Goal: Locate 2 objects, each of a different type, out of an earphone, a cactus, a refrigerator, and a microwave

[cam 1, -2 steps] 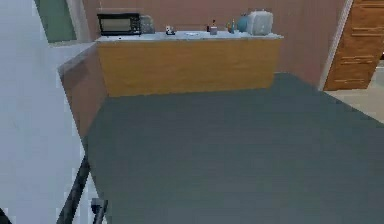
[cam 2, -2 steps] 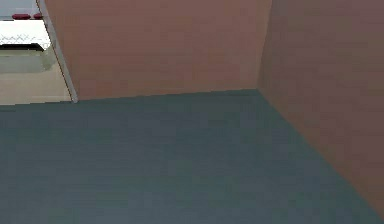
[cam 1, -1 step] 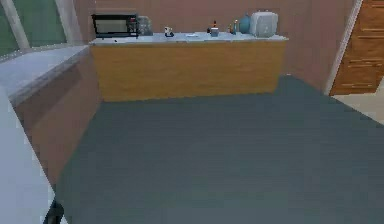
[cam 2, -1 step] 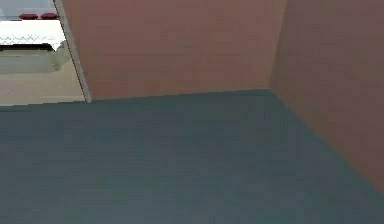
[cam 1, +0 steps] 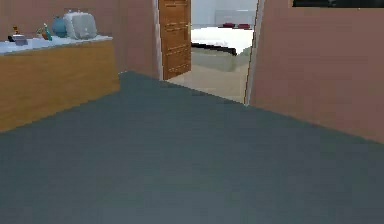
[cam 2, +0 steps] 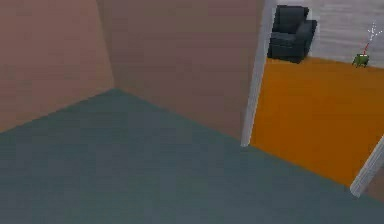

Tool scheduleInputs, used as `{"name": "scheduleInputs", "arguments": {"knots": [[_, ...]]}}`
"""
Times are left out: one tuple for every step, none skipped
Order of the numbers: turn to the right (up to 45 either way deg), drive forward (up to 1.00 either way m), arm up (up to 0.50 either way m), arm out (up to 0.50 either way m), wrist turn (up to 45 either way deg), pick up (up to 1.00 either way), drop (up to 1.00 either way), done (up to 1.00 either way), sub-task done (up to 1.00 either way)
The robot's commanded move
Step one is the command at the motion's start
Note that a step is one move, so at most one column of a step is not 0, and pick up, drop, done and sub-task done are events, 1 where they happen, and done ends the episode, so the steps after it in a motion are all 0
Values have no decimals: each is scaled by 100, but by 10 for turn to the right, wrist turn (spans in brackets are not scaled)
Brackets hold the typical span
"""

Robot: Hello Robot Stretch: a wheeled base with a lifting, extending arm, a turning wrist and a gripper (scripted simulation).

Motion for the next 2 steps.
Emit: {"name": "scheduleInputs", "arguments": {"knots": [[420,0,0,0,0,0,0,0,0],[0,15,0,0,0,0,0,0,0]]}}
